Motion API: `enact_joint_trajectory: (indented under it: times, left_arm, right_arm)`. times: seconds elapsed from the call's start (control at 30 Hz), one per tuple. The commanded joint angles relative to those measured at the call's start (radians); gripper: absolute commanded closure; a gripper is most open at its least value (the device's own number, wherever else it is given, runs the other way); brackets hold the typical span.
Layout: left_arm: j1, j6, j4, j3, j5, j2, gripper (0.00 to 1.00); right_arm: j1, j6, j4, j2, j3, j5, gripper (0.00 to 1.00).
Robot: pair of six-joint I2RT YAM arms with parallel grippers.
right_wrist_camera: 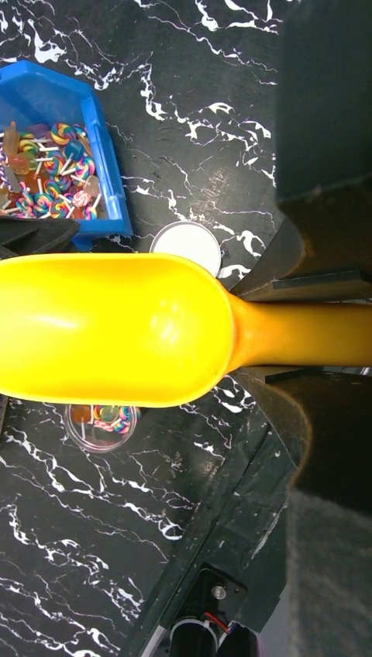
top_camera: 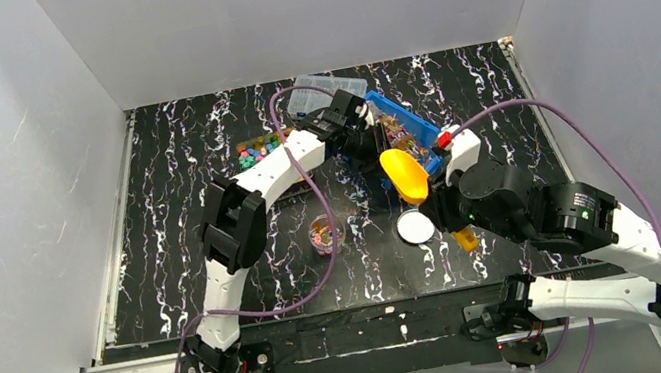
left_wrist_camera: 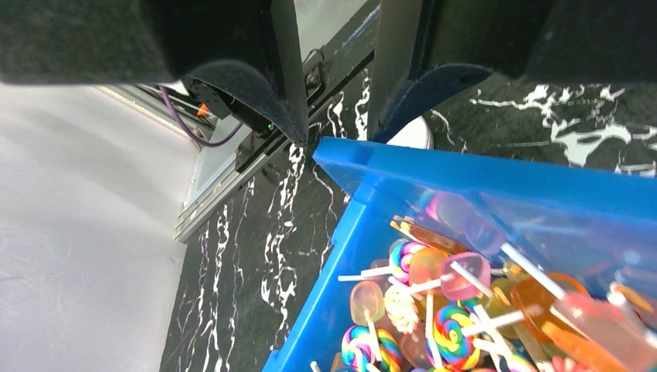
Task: Pack the candies
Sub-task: Adjust the storage box at the center of the board.
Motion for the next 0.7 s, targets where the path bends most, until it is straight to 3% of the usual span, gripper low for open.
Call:
enact_joint_trajectory:
  times: [0.0,0.67]
  left_arm:
    - [0.006,0.003,0.047,0.066,0.0,0.023,0.68]
    - [0.05,0.269,-0.266,-0.126,-0.272,-0.415,0.45]
  right_arm:
    - [0.003,0.038,-0.015,0.018,0.066,0.051,0.99]
    - [0.003,0.02,0.013,0.111,0.116,0.093,0.99]
